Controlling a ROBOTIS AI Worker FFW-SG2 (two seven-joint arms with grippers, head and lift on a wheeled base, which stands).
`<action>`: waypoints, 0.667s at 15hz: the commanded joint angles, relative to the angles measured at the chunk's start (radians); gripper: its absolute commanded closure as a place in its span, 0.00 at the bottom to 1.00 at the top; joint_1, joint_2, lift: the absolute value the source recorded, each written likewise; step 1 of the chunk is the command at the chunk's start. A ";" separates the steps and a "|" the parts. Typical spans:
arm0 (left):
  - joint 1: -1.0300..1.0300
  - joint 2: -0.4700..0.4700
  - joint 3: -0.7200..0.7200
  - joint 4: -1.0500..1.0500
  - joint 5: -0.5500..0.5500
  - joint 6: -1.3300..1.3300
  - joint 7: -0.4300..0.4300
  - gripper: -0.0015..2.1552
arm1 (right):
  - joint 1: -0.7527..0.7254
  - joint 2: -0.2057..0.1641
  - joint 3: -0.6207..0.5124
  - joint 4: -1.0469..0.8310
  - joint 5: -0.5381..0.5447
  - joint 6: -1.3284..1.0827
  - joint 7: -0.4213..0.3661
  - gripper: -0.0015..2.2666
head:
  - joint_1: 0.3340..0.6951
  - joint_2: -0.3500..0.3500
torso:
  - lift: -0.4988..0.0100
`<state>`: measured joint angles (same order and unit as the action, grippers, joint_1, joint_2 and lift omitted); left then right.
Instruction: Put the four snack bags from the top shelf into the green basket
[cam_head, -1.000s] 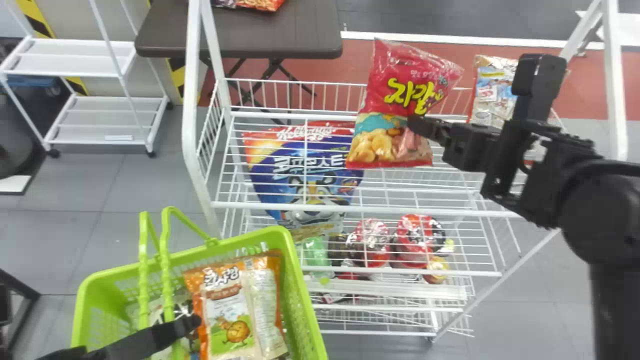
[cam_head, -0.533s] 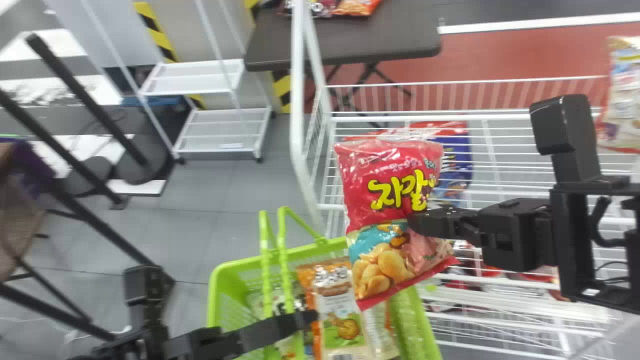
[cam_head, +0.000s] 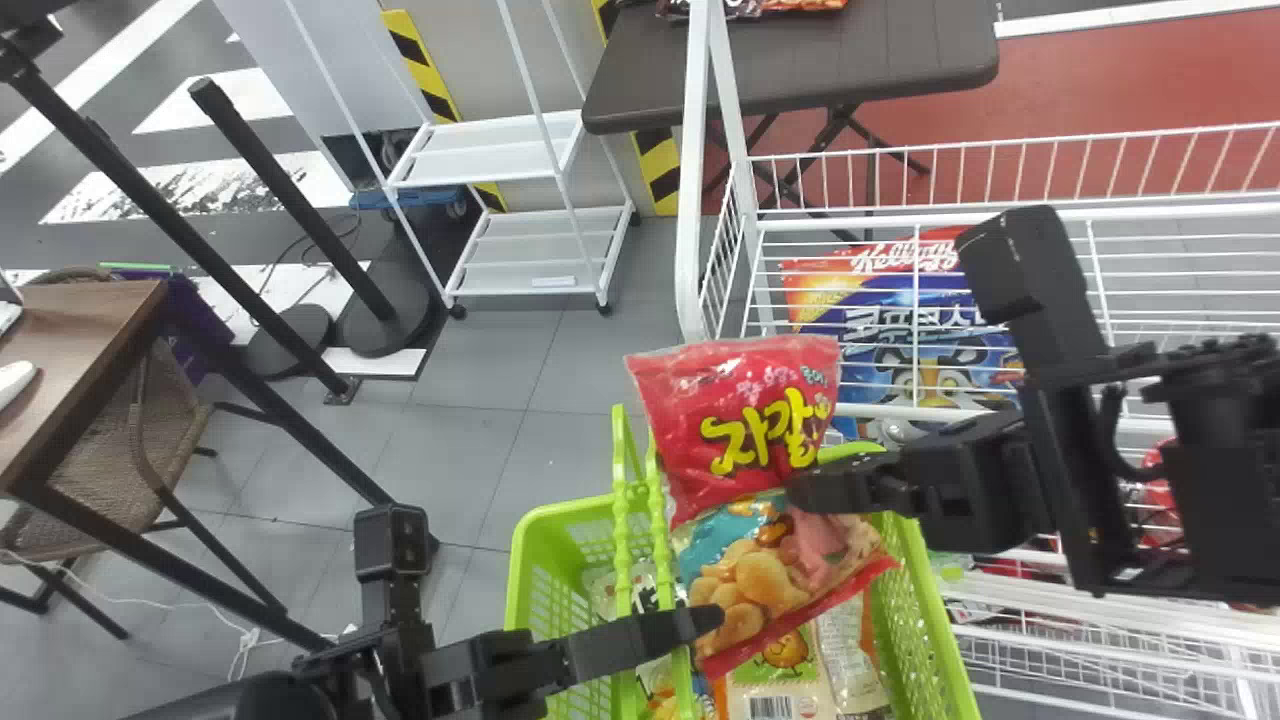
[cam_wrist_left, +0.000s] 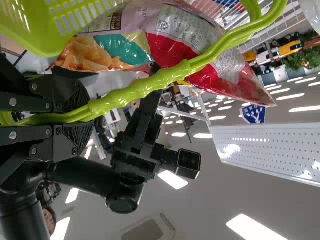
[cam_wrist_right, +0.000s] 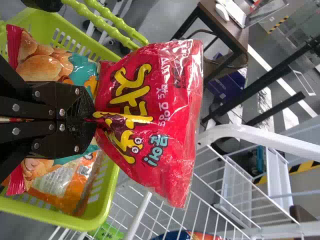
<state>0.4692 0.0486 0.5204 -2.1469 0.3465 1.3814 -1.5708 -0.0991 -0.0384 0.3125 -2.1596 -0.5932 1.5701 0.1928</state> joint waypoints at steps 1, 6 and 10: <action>-0.003 -0.001 -0.011 -0.007 0.000 0.002 -0.010 1.00 | -0.008 0.000 0.034 0.053 -0.030 0.002 0.000 0.99 | 1.00 1.00 | 0.98; -0.020 0.000 -0.063 -0.036 0.000 0.005 -0.010 1.00 | -0.019 0.002 0.083 0.164 -0.059 0.002 0.019 0.99 | 1.00 1.00 | 0.98; -0.029 -0.001 -0.122 -0.065 -0.009 0.029 -0.010 1.00 | -0.037 0.002 0.137 0.201 -0.076 0.002 0.030 0.96 | 1.00 1.00 | 0.98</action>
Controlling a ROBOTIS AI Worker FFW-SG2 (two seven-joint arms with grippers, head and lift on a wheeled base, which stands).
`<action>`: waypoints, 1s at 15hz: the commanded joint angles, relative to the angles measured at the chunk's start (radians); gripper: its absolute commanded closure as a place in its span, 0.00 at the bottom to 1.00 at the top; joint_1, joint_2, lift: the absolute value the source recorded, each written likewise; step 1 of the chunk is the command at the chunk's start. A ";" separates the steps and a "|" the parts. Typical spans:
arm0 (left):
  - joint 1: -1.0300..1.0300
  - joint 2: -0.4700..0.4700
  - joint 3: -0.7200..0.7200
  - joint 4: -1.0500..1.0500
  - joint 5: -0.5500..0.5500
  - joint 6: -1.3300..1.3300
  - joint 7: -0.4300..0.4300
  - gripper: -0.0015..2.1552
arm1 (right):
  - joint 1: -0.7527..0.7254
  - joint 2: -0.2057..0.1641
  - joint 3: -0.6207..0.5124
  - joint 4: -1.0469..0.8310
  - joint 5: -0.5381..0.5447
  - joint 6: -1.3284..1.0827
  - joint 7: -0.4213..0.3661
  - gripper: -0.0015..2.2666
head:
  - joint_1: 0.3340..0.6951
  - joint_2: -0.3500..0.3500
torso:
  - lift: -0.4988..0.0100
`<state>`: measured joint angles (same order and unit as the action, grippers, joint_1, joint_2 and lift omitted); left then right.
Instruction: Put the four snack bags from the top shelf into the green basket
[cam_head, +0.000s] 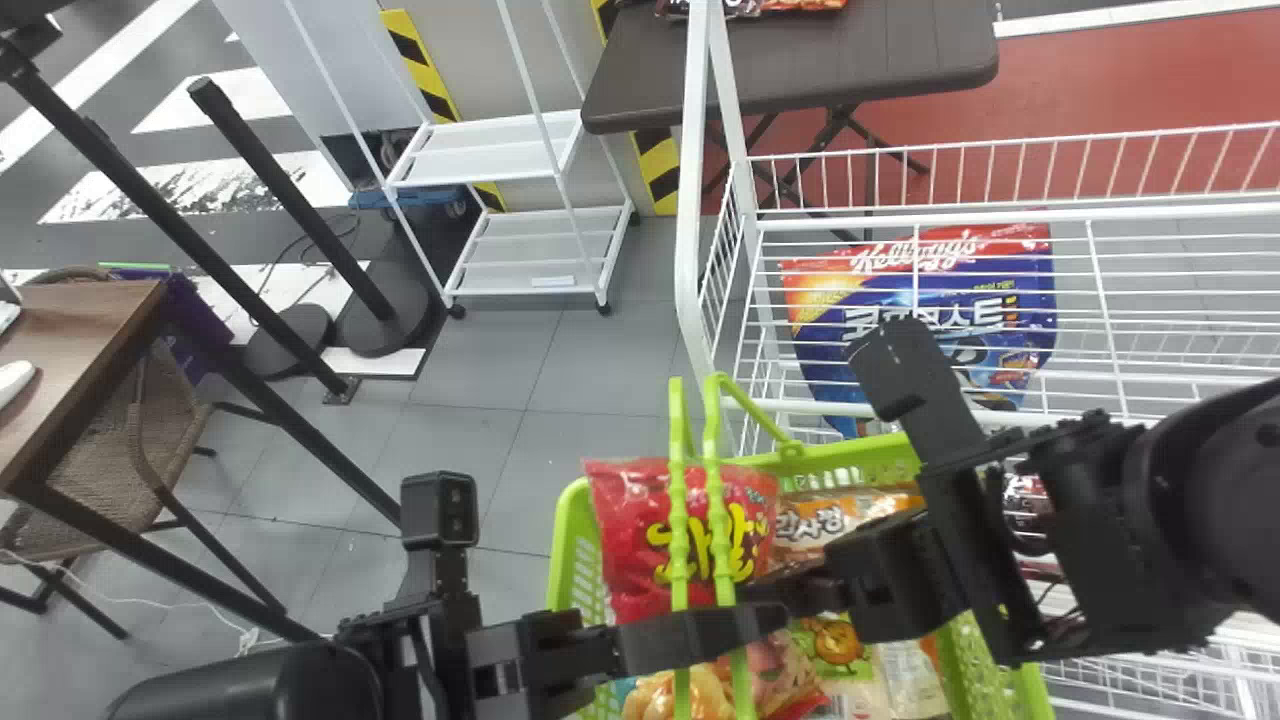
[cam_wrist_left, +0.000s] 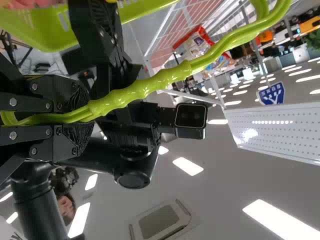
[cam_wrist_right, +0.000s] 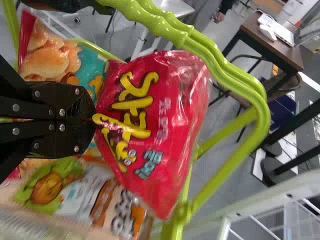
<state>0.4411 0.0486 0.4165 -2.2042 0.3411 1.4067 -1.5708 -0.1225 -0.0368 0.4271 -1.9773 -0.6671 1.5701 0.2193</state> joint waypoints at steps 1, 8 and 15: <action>-0.001 -0.001 -0.019 -0.008 -0.005 0.004 -0.010 1.00 | -0.019 -0.002 0.025 0.024 0.004 0.002 0.006 0.75 | 1.00 1.00 | 0.98; 0.004 0.000 0.030 0.008 -0.004 -0.008 -0.010 1.00 | 0.049 -0.052 -0.251 -0.190 0.063 0.002 0.095 0.03 | 1.00 1.00 | 0.98; 0.001 0.000 0.057 0.037 -0.001 -0.021 -0.010 1.00 | 0.054 -0.121 -0.686 -0.250 0.259 0.002 0.120 0.03 | 1.00 0.60 | 0.98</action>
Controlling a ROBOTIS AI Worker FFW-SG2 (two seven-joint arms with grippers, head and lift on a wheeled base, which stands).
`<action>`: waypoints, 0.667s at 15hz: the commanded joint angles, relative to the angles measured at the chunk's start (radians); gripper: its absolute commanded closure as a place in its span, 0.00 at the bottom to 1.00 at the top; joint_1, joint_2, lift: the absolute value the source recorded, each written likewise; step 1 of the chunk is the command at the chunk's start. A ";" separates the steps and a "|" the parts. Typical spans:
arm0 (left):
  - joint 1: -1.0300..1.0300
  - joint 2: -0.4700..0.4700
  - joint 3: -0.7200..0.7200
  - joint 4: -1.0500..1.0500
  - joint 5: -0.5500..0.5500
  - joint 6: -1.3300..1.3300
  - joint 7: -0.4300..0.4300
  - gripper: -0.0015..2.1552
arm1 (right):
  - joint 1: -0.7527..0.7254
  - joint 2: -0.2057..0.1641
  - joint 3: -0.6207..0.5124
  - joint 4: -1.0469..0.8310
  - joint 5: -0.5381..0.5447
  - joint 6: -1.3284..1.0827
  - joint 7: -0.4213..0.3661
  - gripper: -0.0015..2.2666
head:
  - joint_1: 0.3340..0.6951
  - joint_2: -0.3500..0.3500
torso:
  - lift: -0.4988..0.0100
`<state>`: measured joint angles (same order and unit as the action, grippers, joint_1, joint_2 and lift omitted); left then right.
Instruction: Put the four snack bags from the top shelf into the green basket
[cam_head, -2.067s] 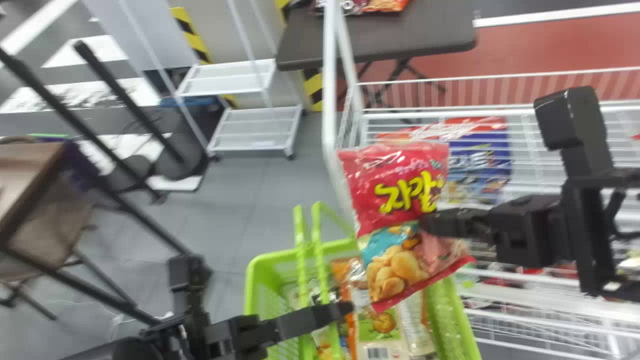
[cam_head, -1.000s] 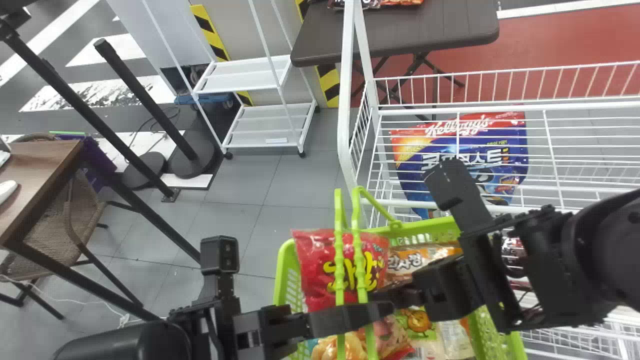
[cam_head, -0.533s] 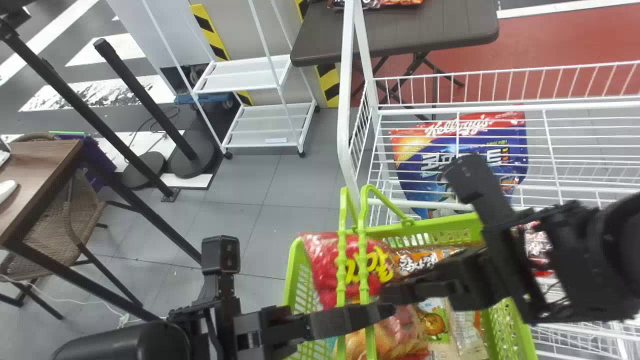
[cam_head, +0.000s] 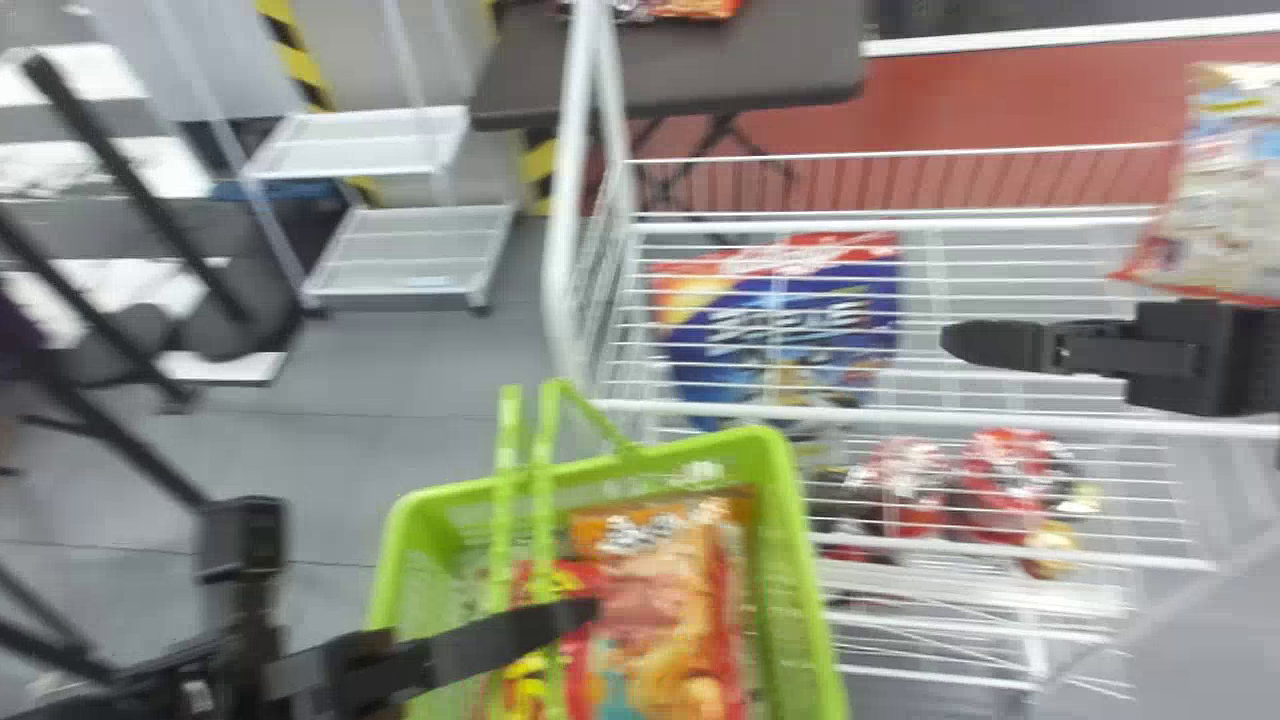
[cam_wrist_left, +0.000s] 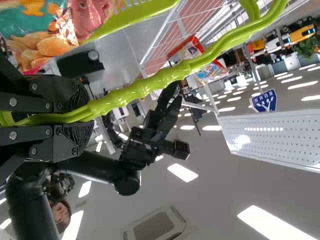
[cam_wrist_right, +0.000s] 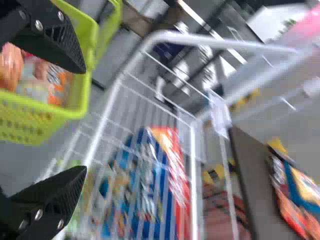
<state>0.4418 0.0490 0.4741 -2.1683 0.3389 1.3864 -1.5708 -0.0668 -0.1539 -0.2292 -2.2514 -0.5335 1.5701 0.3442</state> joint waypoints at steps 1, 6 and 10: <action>0.000 0.000 0.001 0.002 0.002 0.000 -0.010 1.00 | -0.004 -0.001 -0.025 0.046 0.234 0.002 -0.014 0.03 | 1.00 0.54 | 0.98; 0.002 0.002 0.000 0.012 0.002 -0.003 -0.010 1.00 | -0.073 0.014 -0.001 0.292 0.466 -0.264 -0.093 0.03 | 1.00 0.24 | 0.98; 0.002 0.002 0.001 0.027 0.000 -0.010 -0.010 1.00 | -0.223 0.013 -0.009 0.555 0.552 -0.522 -0.100 0.03 | 1.00 0.15 | 0.98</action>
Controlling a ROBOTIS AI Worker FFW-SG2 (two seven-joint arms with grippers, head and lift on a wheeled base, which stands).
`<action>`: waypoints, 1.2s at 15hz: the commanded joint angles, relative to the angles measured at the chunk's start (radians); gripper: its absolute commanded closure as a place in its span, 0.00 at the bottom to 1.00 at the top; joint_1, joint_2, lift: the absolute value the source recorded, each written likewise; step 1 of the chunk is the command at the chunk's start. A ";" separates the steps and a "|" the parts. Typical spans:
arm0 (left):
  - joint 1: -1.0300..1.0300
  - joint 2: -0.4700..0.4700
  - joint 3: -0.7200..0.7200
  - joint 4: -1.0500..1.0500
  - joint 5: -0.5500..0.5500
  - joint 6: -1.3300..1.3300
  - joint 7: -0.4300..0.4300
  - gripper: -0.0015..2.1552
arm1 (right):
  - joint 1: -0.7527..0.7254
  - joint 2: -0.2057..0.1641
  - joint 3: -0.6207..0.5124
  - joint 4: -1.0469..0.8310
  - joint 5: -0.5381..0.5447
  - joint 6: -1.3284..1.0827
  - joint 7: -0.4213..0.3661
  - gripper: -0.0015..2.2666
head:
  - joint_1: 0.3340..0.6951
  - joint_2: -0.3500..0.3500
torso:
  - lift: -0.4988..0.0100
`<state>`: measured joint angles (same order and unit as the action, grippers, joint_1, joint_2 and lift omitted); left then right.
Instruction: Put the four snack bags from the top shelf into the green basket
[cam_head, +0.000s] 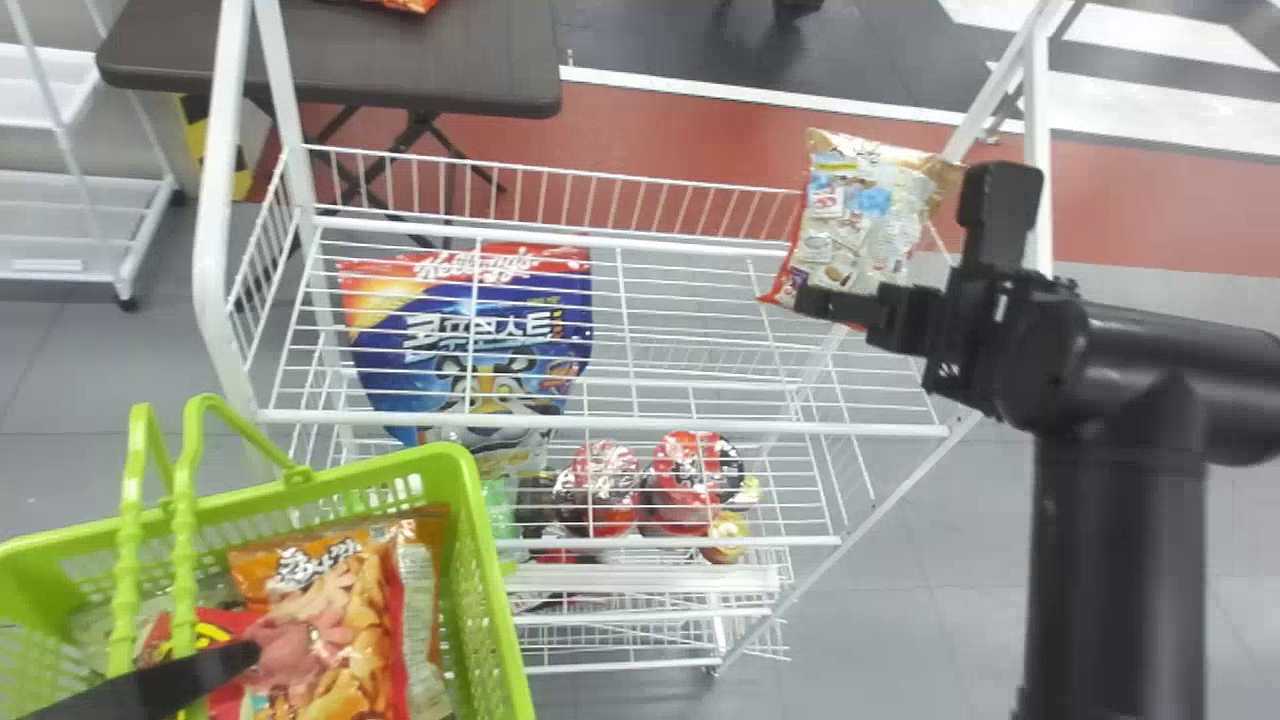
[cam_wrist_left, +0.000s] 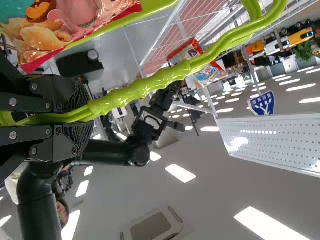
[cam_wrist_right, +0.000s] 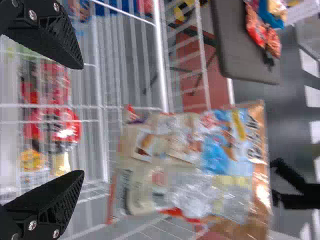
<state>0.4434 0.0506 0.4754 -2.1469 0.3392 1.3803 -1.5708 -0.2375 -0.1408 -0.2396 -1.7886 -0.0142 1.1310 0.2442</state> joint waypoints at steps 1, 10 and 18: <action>0.000 0.002 0.000 0.007 0.000 -0.007 -0.010 1.00 | -0.078 0.001 0.011 0.144 0.053 -0.135 0.000 0.03 | 1.00 0.14 | 0.98; 0.006 0.002 0.011 0.028 0.001 -0.028 -0.010 1.00 | -0.235 0.000 0.042 0.414 0.200 -0.233 -0.065 0.55 | 1.00 0.09 | 0.98; 0.006 0.002 0.020 0.035 0.003 -0.028 -0.010 1.00 | -0.080 0.004 0.026 0.118 0.037 -0.098 -0.079 0.99 | 1.00 0.10 | 0.98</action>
<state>0.4497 0.0521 0.4909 -2.1146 0.3410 1.3523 -1.5708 -0.3831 -0.1358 -0.2058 -1.5356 0.0949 0.9999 0.1658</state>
